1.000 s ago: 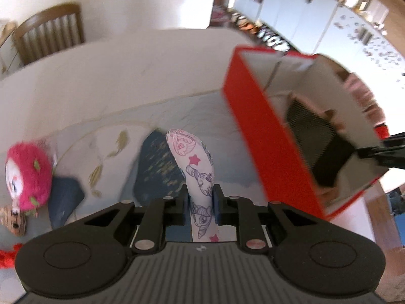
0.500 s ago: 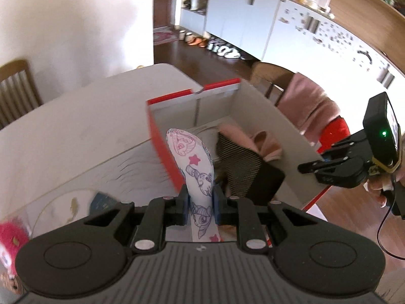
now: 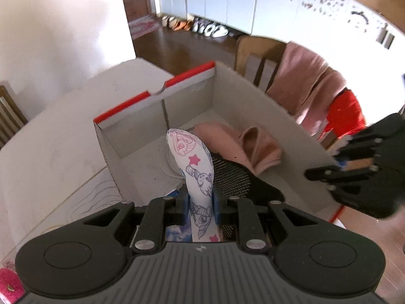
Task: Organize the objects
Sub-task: 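Lift the face mask with the left tool and lower it into the box, then open the left tool to release the face mask in the box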
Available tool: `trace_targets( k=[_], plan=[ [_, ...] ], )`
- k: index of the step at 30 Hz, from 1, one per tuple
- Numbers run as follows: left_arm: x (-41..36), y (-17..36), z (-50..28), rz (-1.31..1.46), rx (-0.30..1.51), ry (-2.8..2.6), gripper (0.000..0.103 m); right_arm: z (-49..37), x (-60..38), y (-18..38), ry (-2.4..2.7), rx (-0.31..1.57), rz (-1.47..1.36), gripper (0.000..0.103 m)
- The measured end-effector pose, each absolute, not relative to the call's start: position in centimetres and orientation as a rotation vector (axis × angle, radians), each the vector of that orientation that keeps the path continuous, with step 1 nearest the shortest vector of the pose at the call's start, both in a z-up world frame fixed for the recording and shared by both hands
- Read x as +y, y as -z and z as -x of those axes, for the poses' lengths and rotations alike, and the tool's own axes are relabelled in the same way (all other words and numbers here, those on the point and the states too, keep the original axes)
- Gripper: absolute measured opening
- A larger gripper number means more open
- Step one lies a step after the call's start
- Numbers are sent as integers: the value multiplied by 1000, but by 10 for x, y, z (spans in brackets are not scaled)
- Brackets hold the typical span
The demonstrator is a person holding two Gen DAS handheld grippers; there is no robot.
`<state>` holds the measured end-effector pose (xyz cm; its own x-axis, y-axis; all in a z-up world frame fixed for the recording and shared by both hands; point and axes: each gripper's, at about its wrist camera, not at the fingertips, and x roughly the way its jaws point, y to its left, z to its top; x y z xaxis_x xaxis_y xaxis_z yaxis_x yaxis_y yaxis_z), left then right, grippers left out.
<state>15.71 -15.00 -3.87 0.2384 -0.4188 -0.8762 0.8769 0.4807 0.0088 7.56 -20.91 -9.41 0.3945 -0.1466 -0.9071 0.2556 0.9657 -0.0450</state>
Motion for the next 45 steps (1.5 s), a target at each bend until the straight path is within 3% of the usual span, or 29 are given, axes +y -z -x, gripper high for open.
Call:
trace_targets(
  k=[26,29,31,33,45],
  plan=[
    [-204,115,-190,-712,1080,870,18,-74,-216,94,228,1134,-148,7],
    [-204,112,-189,-715,1071,865,30,-75,-216,94,229,1134,-150,7],
    [-203,110,-189,-719,1061,855,51,-75,-216,94,231,1133,-150,7],
    [-202,106,-189,-701,1045,850,62,-75,-216,94,230,1133,-149,7],
    [-171,62,-184,-578,1015,920,65,-77,-213,94,235,1142,-136,7]
  ],
)
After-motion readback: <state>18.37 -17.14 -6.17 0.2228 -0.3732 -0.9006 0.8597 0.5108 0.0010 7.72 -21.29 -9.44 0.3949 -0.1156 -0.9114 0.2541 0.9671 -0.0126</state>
